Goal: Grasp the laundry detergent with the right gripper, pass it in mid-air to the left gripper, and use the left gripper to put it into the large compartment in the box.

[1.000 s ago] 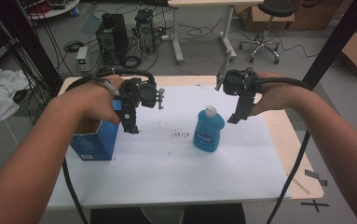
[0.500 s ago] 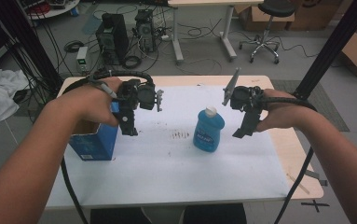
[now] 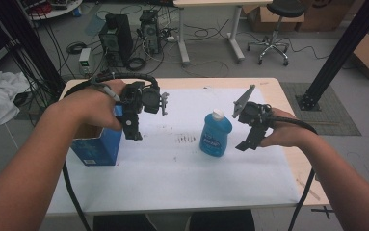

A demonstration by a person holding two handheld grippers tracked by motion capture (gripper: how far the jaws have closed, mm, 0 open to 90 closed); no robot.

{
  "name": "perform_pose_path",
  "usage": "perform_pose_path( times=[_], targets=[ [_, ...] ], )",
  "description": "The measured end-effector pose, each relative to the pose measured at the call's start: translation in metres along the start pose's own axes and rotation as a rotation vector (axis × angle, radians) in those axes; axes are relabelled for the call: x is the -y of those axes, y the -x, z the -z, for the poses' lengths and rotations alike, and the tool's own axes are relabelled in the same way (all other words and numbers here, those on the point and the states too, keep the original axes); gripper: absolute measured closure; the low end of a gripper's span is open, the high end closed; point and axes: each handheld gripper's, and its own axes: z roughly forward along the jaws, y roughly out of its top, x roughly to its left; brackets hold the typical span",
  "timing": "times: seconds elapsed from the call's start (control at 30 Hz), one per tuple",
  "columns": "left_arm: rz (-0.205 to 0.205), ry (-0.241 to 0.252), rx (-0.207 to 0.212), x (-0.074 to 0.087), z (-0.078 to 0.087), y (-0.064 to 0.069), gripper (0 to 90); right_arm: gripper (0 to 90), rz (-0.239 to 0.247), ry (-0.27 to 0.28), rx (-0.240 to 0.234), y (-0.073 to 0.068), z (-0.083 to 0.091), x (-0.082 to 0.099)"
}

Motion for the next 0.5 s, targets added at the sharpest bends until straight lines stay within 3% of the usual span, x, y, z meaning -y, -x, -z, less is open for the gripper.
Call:
perform_pose_path(
  times=[0.3, 0.5],
  targets=[
    [-0.014, -0.001, 0.004, -0.002, 0.000, 0.002, 0.1, 0.0, -0.025, 0.078, 0.004, 0.007, -0.023, 0.010],
    [-0.014, 0.001, 0.004, -0.001, 0.000, 0.004, 0.1, 0.0, -0.050, 0.188, 0.012, 0.007, -0.032, 0.018]
  ],
)
